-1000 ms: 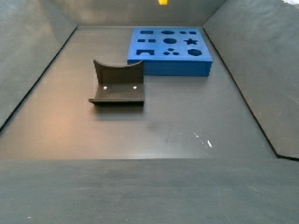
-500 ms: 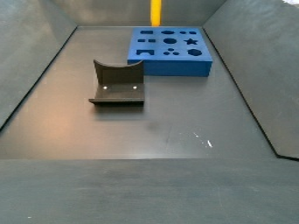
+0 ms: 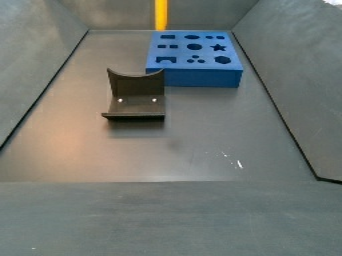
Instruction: Insert the double-square object.
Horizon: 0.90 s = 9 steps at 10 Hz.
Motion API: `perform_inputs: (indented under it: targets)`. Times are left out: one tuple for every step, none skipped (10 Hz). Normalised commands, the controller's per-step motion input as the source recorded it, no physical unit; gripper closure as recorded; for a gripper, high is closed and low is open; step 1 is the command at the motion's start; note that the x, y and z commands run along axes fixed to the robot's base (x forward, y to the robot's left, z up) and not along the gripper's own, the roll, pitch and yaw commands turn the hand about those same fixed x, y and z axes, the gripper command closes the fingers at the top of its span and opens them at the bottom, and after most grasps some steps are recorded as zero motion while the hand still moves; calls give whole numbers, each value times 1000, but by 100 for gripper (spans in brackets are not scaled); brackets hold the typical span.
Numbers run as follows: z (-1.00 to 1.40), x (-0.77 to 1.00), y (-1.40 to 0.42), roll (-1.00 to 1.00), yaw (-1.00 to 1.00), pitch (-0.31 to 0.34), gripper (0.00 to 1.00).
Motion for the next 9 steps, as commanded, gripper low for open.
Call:
perform_inputs:
  targets:
    - [206, 329, 0, 169, -571, 10, 100]
    - [83, 254, -86, 139, -617, 34, 100]
    - [63, 154, -69, 149, -674, 54, 100]
    - [0, 129, -69, 93, -711, 84, 100]
    - [-60, 0, -23, 73, -789, 124, 100]
    - [-114, 0, 0, 60, -806, 226, 100]
    - [-166, -31, 0, 26, -746, 366, 100]
    - [-226, -17, 54, 27, -709, 409, 100]
    - [-217, -17, 49, 24, -700, 423, 100]
